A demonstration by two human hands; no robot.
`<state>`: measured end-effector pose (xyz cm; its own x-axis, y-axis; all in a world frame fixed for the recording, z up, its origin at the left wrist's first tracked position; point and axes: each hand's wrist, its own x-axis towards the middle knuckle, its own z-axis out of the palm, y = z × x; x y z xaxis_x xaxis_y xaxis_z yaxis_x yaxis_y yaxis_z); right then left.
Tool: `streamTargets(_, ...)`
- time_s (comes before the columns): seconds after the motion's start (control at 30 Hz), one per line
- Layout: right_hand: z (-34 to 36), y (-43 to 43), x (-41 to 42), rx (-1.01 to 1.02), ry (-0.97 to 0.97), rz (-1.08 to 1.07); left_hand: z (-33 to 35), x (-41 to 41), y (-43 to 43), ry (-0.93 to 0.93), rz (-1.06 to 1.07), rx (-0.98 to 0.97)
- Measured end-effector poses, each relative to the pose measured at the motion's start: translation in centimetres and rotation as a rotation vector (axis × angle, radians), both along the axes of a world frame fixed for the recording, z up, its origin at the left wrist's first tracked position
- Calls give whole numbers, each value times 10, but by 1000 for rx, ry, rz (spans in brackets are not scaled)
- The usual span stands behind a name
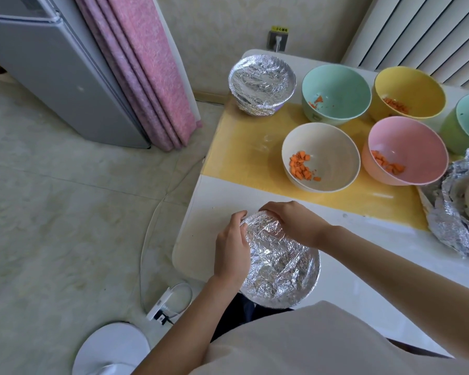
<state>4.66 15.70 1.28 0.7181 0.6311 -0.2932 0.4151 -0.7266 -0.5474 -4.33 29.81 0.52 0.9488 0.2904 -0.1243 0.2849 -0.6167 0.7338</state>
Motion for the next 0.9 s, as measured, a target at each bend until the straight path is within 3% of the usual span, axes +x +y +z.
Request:
streamTargets(0.17,-6,-5,-2,-7,-60,-13,-2,2,-2,1,-7,-6)
streamTargets(0.37,9,9,2,-242,6,108,-2,2,-1,22,-17,-26)
streamTargets(0.7,11,19,1,-188,-107,245,1,2,-3,32,-51,17)
streamTargets(0.9,5,11,8,-63,63,128,-1,1,-3,26,-32,9)
